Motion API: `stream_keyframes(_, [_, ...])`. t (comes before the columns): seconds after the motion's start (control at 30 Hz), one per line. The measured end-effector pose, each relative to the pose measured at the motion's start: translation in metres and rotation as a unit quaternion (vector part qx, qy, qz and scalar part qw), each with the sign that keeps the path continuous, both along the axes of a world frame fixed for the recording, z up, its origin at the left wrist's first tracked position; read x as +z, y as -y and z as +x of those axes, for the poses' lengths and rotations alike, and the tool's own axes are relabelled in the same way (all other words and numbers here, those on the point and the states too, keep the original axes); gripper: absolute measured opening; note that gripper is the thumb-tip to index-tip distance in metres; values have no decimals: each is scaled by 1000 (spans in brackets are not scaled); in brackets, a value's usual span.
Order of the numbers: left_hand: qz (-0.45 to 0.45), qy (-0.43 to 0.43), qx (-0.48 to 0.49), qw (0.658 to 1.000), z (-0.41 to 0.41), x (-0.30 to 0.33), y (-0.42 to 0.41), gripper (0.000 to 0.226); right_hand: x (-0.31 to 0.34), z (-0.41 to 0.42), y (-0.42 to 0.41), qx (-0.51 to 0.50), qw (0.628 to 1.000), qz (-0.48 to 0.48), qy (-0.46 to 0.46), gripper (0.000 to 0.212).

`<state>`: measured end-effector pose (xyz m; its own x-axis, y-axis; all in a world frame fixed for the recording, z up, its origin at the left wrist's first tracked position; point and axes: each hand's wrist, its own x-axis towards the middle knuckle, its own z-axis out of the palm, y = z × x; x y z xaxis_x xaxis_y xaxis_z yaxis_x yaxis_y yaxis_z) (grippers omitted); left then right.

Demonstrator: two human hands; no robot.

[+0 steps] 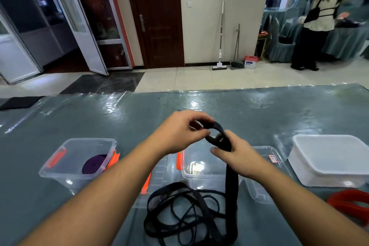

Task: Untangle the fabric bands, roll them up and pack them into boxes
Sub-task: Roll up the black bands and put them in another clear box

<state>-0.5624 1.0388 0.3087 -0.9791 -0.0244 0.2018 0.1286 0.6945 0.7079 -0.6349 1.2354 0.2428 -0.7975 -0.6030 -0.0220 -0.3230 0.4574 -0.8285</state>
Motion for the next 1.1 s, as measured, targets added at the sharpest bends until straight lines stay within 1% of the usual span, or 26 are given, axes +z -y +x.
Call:
stream_keyframes(0.03, [-7, -4, -5, 1000, -1, 6, 0, 24, 6, 0, -1, 9, 1000, -17, 14, 32])
stream_keyframes(0.1, [-17, -9, -14, 1000, -4, 20, -1, 21, 20, 0, -3, 38, 995, -81, 51, 47])
stream_keyframes(0.13, [-25, -12, -16, 999, -6, 27, -2, 20, 28, -2, -3, 46, 990, -120, 62, 47])
stream_keyframes(0.23, [-33, -25, -33, 999, -10, 51, -3, 18, 57, -8, 1, 58, 971, -226, 58, 34])
stream_keyframes(0.3, [-33, -41, -44, 998, -12, 68, -4, 17, 76, -10, 6, 65, 954, -283, 74, 29])
stream_keyframes(0.4, [-32, -75, -33, 996, -15, 91, -5, 17, 98, -10, 12, 33, 930, -346, 123, 31])
stream_keyframes(0.47, [-5, -95, -21, 995, -19, 102, -8, 16, 109, -12, 15, 26, 918, -365, 153, 30])
stream_keyframes(0.57, [99, -105, -9, 989, -24, 116, -14, 17, 126, -16, 18, 42, 900, -386, 197, 35])
stream_keyframes(0.6, [96, -118, -4, 988, -26, 121, -16, 18, 131, -17, 20, 46, 893, -397, 207, 35])
stream_keyframes(0.7, [23, -152, -11, 988, -28, 136, -18, 18, 147, -23, 23, 36, 877, -422, 227, 29])
stream_keyframes(0.77, [-19, -151, -34, 988, -27, 146, -16, 29, 155, -27, 22, 25, 882, -416, 222, 29])
stream_keyframes(0.83, [-104, -153, -55, 981, -28, 153, -13, 44, 161, -30, 19, 25, 890, -402, 214, 31])
stream_keyframes(0.87, [-153, -160, -56, 974, -28, 157, -13, 45, 163, -31, 17, 26, 893, -395, 213, 30])
stream_keyframes(0.93, [-233, -188, -51, 953, -30, 165, -11, 35, 166, -32, 15, 27, 897, -388, 213, 29])
stream_keyframes(0.97, [-258, -205, -56, 942, -32, 168, -9, 31, 168, -32, 14, 30, 896, -387, 214, 29])
stream_keyframes(1.03, [-281, -223, -72, 931, -33, 174, -6, 27, 170, -32, 12, 37, 896, -387, 212, 29])
stream_keyframes(1.1, [-294, -239, -87, 921, -34, 180, -4, 25, 172, -31, 9, 53, 904, -380, 190, 29])
